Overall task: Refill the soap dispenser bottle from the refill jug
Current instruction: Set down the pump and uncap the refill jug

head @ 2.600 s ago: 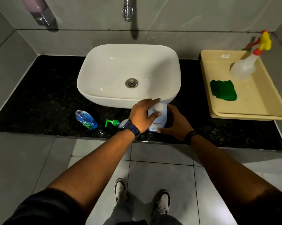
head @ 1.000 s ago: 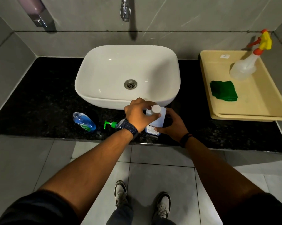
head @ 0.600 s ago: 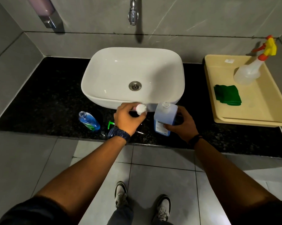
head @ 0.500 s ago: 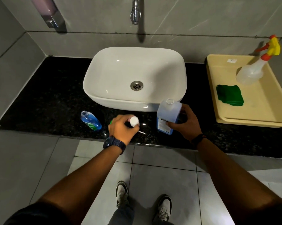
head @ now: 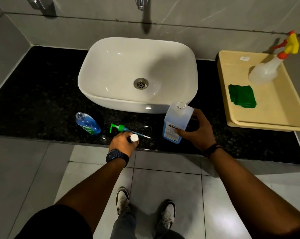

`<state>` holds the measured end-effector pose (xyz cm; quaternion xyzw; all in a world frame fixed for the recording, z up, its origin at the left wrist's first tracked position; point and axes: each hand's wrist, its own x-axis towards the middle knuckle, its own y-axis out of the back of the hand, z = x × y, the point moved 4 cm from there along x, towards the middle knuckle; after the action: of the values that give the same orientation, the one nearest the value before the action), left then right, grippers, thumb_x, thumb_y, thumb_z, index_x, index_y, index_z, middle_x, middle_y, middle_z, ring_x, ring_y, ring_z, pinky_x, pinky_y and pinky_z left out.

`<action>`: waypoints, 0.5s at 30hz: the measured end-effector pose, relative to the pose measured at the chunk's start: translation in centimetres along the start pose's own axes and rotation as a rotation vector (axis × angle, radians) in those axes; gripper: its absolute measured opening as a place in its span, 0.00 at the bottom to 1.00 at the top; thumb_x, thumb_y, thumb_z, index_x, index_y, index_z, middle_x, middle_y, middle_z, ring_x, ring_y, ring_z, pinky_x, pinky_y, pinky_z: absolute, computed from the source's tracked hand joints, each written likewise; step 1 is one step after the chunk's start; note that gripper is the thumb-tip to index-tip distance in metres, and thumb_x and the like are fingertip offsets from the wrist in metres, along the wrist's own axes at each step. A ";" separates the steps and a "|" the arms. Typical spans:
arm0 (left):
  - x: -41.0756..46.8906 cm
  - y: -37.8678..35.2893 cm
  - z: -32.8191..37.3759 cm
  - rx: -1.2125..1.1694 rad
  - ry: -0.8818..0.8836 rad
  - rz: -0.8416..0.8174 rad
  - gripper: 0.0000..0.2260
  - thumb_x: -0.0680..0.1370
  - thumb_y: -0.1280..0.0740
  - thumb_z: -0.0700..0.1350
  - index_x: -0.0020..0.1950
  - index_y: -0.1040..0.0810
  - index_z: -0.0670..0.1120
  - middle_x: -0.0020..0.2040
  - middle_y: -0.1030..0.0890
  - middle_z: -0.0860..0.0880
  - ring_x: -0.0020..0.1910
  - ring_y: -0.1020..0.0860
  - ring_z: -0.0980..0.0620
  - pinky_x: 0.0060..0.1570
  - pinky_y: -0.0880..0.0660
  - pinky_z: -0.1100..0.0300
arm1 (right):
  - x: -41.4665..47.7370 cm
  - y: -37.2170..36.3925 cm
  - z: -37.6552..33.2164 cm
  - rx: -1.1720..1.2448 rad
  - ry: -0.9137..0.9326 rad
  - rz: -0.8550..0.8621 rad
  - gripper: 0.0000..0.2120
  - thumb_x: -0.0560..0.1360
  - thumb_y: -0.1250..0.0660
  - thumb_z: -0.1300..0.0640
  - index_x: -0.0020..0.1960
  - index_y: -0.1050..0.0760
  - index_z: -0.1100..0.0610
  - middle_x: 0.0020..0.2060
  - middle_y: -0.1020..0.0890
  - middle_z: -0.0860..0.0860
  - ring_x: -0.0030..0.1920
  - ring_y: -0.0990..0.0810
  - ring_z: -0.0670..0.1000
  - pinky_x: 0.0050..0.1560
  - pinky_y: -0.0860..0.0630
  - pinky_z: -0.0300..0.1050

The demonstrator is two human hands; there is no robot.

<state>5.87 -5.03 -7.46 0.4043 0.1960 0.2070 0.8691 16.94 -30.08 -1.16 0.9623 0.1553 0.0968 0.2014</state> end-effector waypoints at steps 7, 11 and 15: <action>-1.3 1.5 -2.6 -0.218 0.101 0.163 0.22 0.57 0.24 0.63 0.42 0.22 0.52 0.40 0.22 0.52 0.42 0.24 0.52 0.41 0.27 0.58 | 0.2 0.2 -0.5 -0.035 0.013 0.019 0.33 0.59 0.21 0.55 0.59 0.32 0.43 0.53 0.24 0.37 0.54 0.23 0.45 0.49 0.25 0.31; -2.1 4.0 -6.0 -0.329 0.296 0.327 0.29 0.52 0.32 0.75 0.30 0.31 0.50 0.29 0.25 0.54 0.31 0.25 0.52 0.30 0.34 0.62 | 0.5 0.1 -0.7 -0.012 0.002 0.012 0.32 0.59 0.21 0.54 0.59 0.31 0.44 0.53 0.23 0.41 0.55 0.23 0.47 0.52 0.23 0.41; -1.2 6.0 -7.7 -0.351 0.298 0.403 0.31 0.49 0.31 0.75 0.31 0.34 0.51 0.29 0.27 0.53 0.29 0.29 0.52 0.31 0.33 0.60 | 0.7 -0.1 -1.0 -0.013 -0.003 0.013 0.32 0.59 0.21 0.54 0.58 0.31 0.45 0.53 0.24 0.38 0.55 0.23 0.45 0.53 0.24 0.42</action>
<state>-0.26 2.66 -7.10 0.2439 0.1983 0.4629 0.8288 17.36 -29.37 -0.23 0.9620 0.1480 0.0976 0.2075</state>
